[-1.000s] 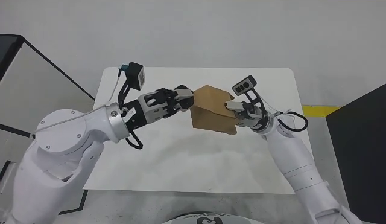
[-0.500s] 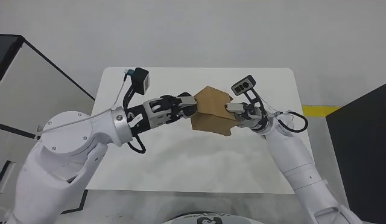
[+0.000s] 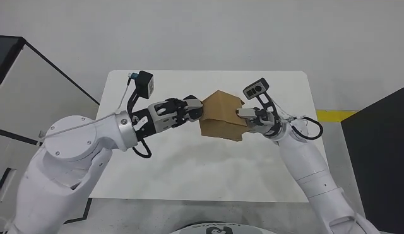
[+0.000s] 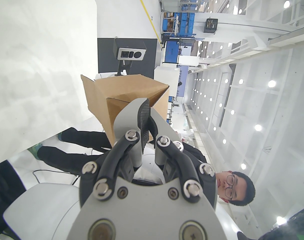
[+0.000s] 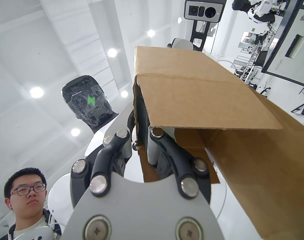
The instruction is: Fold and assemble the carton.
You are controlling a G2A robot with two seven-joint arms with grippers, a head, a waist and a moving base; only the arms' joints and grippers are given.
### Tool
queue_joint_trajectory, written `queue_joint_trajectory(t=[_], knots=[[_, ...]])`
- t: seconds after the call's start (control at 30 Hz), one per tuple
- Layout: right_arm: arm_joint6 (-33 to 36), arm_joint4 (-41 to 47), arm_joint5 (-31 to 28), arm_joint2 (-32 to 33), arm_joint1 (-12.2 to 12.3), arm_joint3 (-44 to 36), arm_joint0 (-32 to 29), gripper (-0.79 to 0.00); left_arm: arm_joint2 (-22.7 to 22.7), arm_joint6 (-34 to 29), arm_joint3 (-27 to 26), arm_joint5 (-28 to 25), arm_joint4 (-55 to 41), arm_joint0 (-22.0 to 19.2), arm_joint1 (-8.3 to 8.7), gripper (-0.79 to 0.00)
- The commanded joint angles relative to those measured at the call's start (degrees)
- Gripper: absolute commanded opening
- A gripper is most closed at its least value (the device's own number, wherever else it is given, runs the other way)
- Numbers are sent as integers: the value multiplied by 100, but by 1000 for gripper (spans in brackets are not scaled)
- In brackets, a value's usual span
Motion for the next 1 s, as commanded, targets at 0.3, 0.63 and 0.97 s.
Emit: queue_joint_trajectory(t=[0.3, 0.63, 0.97], knots=[[437, 40, -571, 73, -5, -42, 63, -785, -126, -430, -86, -152, -63, 11, 21, -785], [437, 177, -595, -24, -40, 119, 149, -785, -266, -886, -115, -270, 47, 24, 63, -785], [437, 224, -595, -62, -51, 222, 206, -785, -289, -917, -115, -150, 352, 23, 99, -785]])
